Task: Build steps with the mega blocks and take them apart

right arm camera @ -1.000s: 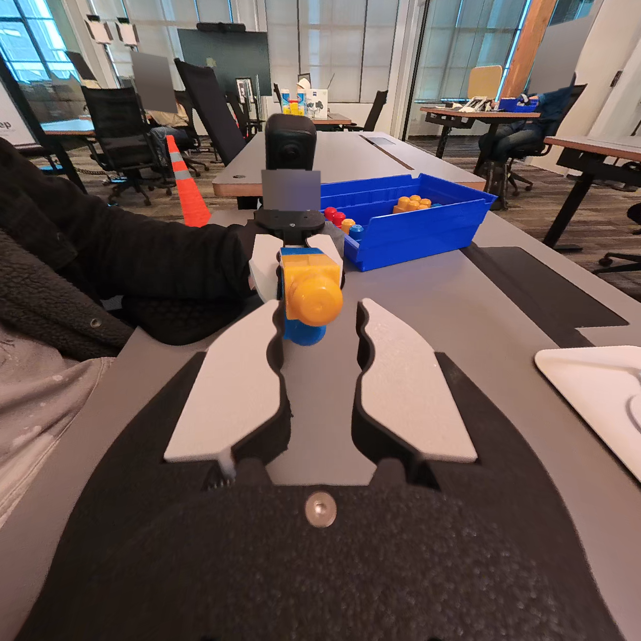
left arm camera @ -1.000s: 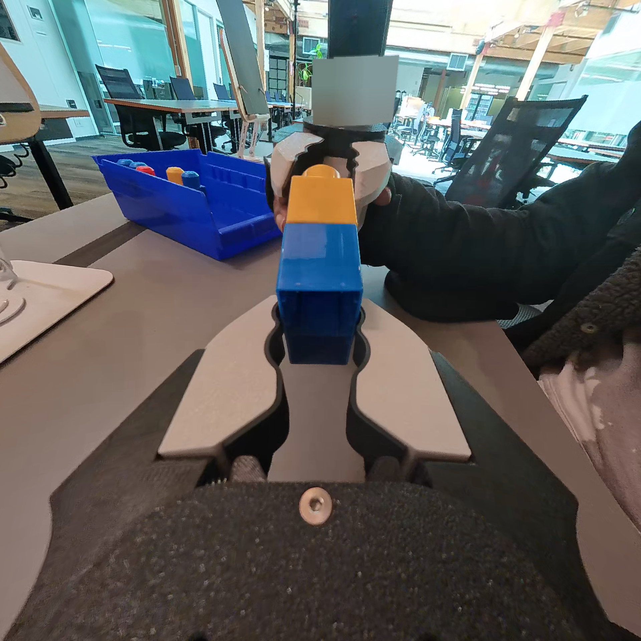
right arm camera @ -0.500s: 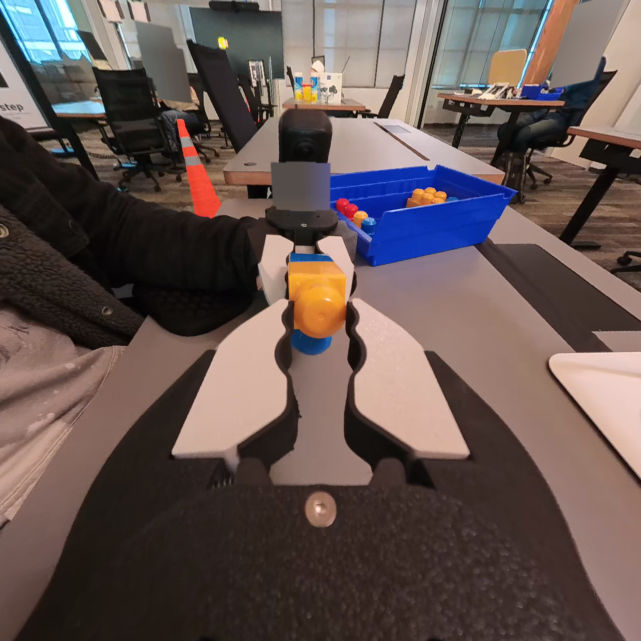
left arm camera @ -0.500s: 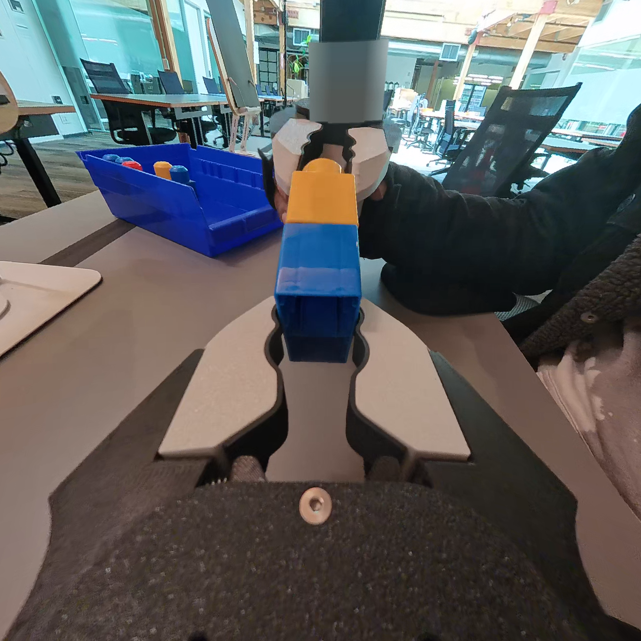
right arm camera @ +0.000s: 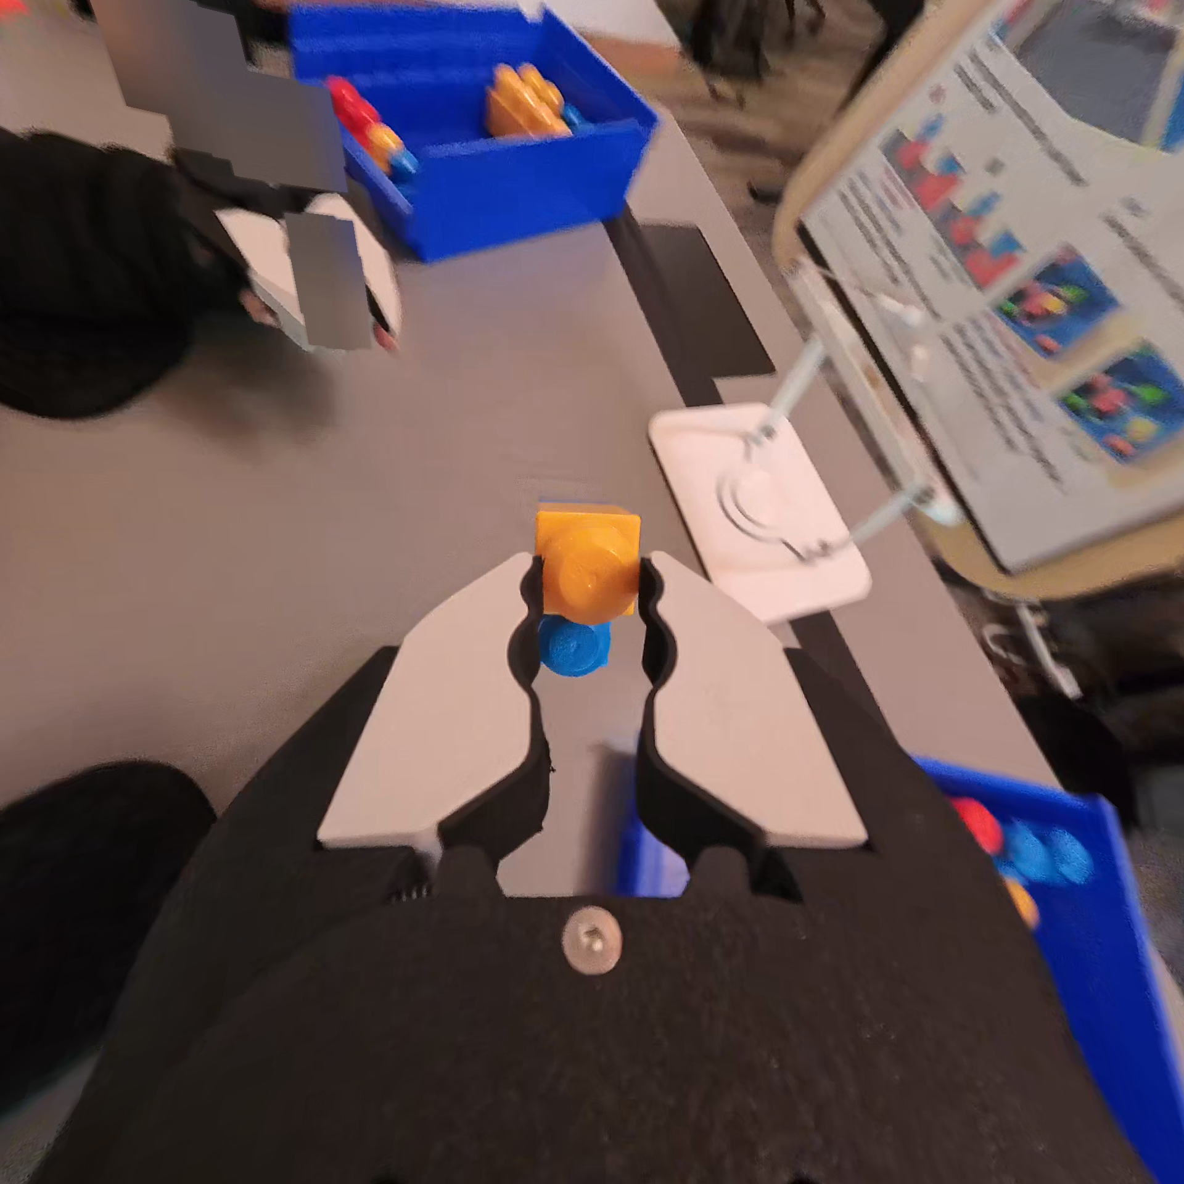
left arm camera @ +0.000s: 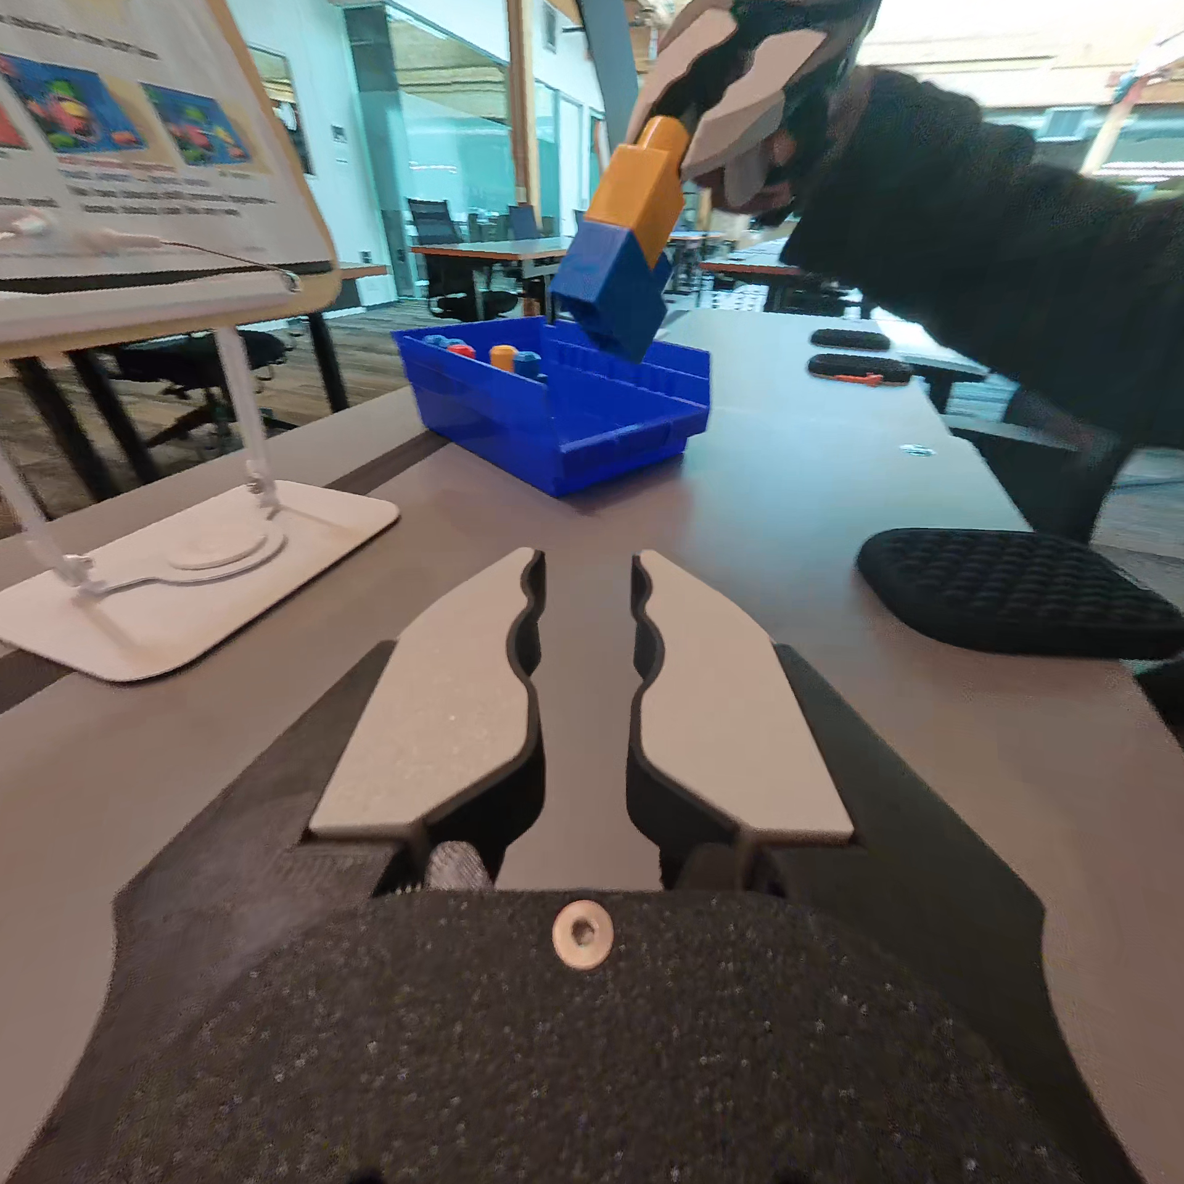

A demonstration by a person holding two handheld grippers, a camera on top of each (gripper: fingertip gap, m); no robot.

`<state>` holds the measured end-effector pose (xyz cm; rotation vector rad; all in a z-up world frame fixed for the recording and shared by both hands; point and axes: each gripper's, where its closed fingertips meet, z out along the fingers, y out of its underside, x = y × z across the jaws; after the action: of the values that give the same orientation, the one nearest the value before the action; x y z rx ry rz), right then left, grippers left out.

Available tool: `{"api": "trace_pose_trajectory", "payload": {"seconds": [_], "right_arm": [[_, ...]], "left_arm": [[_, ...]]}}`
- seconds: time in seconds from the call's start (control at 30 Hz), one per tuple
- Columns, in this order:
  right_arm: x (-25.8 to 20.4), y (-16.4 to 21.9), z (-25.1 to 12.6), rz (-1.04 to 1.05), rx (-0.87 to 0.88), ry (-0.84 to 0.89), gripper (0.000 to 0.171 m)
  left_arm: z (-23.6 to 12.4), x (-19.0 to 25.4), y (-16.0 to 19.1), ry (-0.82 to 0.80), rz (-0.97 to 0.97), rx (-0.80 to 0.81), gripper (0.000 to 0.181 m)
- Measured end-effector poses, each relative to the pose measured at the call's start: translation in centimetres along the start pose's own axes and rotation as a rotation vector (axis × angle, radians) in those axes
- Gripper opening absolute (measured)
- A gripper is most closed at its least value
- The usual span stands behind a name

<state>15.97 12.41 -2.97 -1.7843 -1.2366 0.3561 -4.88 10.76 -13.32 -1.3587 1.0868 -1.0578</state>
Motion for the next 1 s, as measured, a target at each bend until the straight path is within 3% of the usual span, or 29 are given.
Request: {"api": "trace_pose_trajectory", "payload": {"seconds": [0.1, 0.27, 0.67, 1.0], "right_arm": [[3.9, 1.7, -2.2, 0.032, -0.142, 0.061, 0.028], [8.3, 5.8, -3.3, 0.104, -0.341, 0.105, 0.028], [11.4, 15.4, 3.1, 0.203, -0.583, 0.045, 0.028], [12.3, 18.1, 5.4, 0.110, -0.707, 0.006, 0.029]], "left_arm": [[-0.4, -1.3, -0.1, -0.086, 0.012, 0.000, 0.000], [-1.2, -2.8, -0.6, -0.175, 0.000, 0.016, 0.000], [-3.0, -6.1, -1.7, -0.423, 0.039, 0.098, 0.000], [-2.9, -6.6, -0.9, -0.448, 0.060, 0.077, 0.000]]}}
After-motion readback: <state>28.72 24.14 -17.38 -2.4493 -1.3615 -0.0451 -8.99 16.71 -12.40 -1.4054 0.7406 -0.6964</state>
